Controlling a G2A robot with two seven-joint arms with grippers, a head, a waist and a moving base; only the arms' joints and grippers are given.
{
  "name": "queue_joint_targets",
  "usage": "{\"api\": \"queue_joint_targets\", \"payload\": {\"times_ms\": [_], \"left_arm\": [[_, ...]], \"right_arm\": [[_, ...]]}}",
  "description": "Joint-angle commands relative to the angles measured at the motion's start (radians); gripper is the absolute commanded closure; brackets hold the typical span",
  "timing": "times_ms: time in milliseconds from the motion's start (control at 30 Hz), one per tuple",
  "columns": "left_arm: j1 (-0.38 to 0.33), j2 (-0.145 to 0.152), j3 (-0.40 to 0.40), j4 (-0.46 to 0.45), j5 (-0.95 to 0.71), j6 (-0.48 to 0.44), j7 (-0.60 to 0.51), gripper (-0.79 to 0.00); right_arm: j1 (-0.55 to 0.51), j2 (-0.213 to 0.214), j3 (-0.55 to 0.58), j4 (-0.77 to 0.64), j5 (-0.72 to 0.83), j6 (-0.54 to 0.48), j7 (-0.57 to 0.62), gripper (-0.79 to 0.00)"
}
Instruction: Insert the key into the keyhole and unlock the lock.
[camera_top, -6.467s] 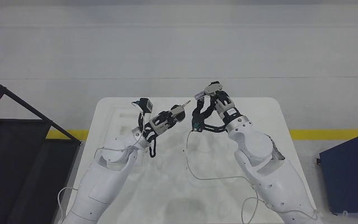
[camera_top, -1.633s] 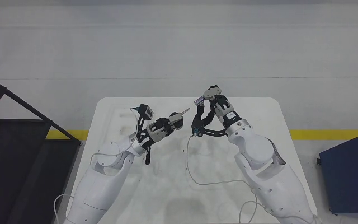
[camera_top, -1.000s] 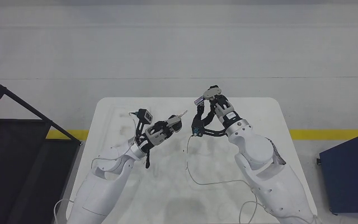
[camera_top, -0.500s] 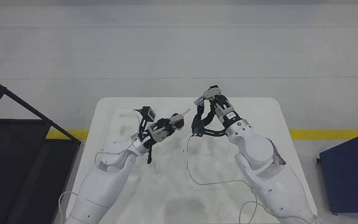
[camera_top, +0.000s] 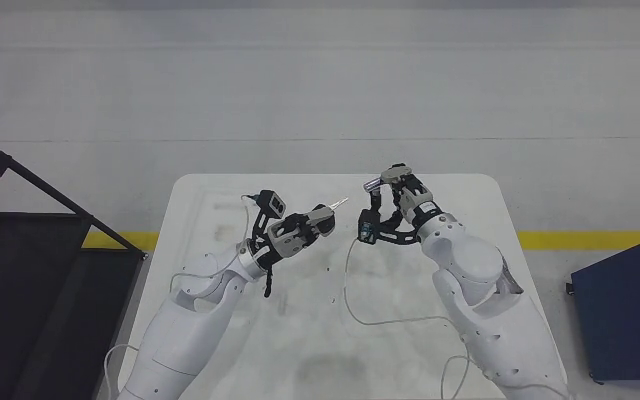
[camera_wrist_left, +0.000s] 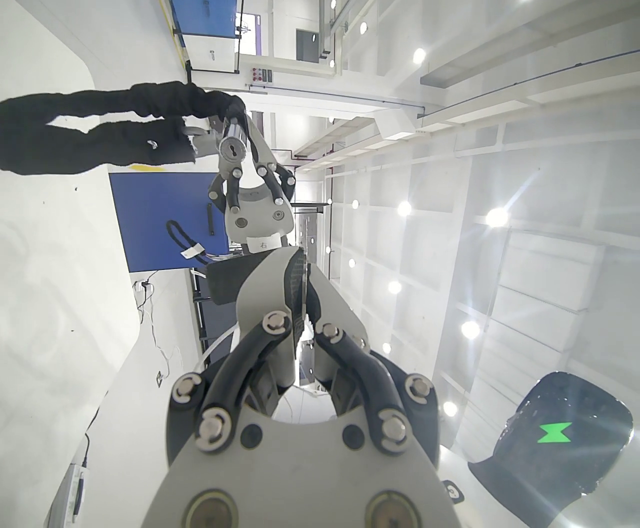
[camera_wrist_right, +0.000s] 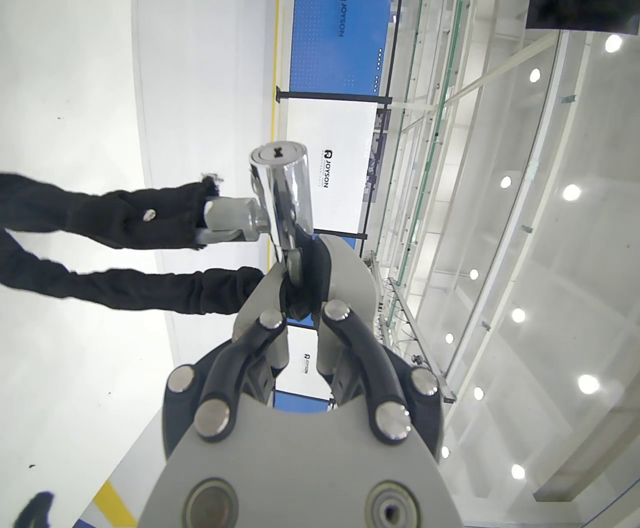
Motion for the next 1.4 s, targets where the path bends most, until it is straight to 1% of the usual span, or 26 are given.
{"api": "queue_joint_targets", "payload": {"times_ms": [0, 167, 333, 567, 733, 900, 1033, 1133, 1233, 1367], "left_arm": [[-0.002, 0.0, -0.001, 0.003, -0.002, 0.002, 0.001, 0.0], [0.002, 0.0, -0.004, 0.006, -0.001, -0.002, 0.013, 0.0], [0.005, -0.001, 0.0, 0.004, 0.01, -0.004, 0.035, 0.0], [0.03, 0.003, -0.018, -0.025, 0.018, -0.001, 0.044, 0.0], [0.044, 0.007, -0.039, -0.04, 0.019, 0.0, 0.051, 0.0], [0.051, 0.01, -0.054, -0.043, 0.018, 0.003, 0.054, 0.0], [0.058, 0.011, -0.069, -0.035, -0.003, 0.011, 0.057, 0.0], [0.063, 0.011, -0.084, -0.029, -0.052, 0.027, 0.055, 0.0], [0.063, 0.012, -0.106, -0.021, -0.125, 0.051, 0.034, 0.0], [0.054, 0.014, -0.138, -0.008, -0.24, 0.116, -0.012, 0.0]], "right_arm": [[-0.003, -0.001, 0.002, -0.012, 0.03, -0.028, -0.015, 0.0], [0.017, -0.003, 0.002, -0.041, 0.116, -0.154, -0.053, 0.0], [0.043, -0.007, -0.017, -0.045, 0.158, -0.223, -0.045, 0.0], [0.074, -0.016, -0.022, -0.044, 0.237, -0.327, 0.023, 0.0], [0.084, -0.019, -0.003, -0.061, 0.284, -0.36, 0.074, 0.0], [0.078, -0.016, 0.018, -0.082, 0.288, -0.33, 0.075, 0.0], [0.063, -0.01, 0.033, -0.097, 0.267, -0.264, 0.045, 0.0], [0.052, -0.002, 0.038, -0.108, 0.22, -0.204, -0.006, 0.0], [0.042, 0.007, 0.044, -0.108, 0.176, -0.146, -0.086, 0.0], [0.03, 0.018, 0.056, -0.1, 0.132, -0.091, -0.179, 0.0]]}}
